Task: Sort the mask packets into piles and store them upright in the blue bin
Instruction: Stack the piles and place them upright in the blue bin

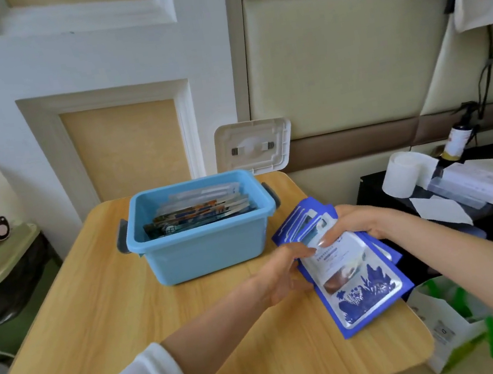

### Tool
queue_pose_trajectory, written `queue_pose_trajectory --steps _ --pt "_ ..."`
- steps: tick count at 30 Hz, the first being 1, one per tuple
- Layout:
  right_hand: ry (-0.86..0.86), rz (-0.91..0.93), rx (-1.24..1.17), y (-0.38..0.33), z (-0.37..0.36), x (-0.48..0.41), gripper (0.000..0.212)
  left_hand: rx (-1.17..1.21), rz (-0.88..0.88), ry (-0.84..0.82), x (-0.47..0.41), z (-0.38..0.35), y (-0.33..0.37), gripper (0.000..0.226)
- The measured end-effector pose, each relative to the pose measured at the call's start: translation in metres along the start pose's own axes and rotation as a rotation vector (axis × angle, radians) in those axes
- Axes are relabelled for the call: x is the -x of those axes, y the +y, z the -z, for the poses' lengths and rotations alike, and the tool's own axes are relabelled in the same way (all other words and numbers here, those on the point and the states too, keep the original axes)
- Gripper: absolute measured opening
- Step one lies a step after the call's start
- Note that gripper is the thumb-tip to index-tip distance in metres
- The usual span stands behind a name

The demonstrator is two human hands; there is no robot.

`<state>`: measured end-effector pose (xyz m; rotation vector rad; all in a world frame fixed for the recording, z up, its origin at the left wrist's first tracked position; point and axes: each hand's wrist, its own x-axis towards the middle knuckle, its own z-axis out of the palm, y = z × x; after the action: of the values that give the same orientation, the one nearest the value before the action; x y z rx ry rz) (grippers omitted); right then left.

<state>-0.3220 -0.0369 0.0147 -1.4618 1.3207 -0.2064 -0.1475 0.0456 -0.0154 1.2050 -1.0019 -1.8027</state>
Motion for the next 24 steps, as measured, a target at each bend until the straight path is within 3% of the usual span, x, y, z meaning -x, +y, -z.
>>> queue_pose_trajectory --steps 3,7,9,13,15,18,21,24 --pt "0.275 0.163 -0.008 -0.011 0.002 0.001 0.036 -0.197 -0.123 0.122 -0.001 -0.001 0.003 0.035" --pt "0.58 0.384 -0.307 -0.017 0.018 0.0 0.042 -0.532 -0.367 0.22 0.011 0.0 0.016 0.029" --pt "0.715 0.474 -0.413 -0.026 0.021 0.001 0.038 -0.733 -0.583 0.248 0.022 0.007 0.029 0.02" --pt "0.92 0.707 -0.436 -0.07 0.022 0.006 0.035 -1.018 -0.947 0.7 0.033 0.056 0.082 0.019" --pt "0.937 0.84 -0.415 -0.105 0.019 0.01 0.04 -1.13 -0.822 0.794 0.022 0.102 0.111 0.02" --pt "0.906 1.002 -0.399 -0.158 0.007 0.008 0.044 -1.47 -0.34 0.617 0.0 0.155 0.119 0.047" --pt "0.808 1.088 -0.346 -0.198 -0.018 0.0 0.042 -1.65 -0.327 0.61 -0.014 0.171 0.103 0.07" --pt "0.719 1.115 -0.228 -0.219 -0.044 -0.019 0.04 -1.753 -0.274 0.598 -0.016 0.169 0.103 0.058"
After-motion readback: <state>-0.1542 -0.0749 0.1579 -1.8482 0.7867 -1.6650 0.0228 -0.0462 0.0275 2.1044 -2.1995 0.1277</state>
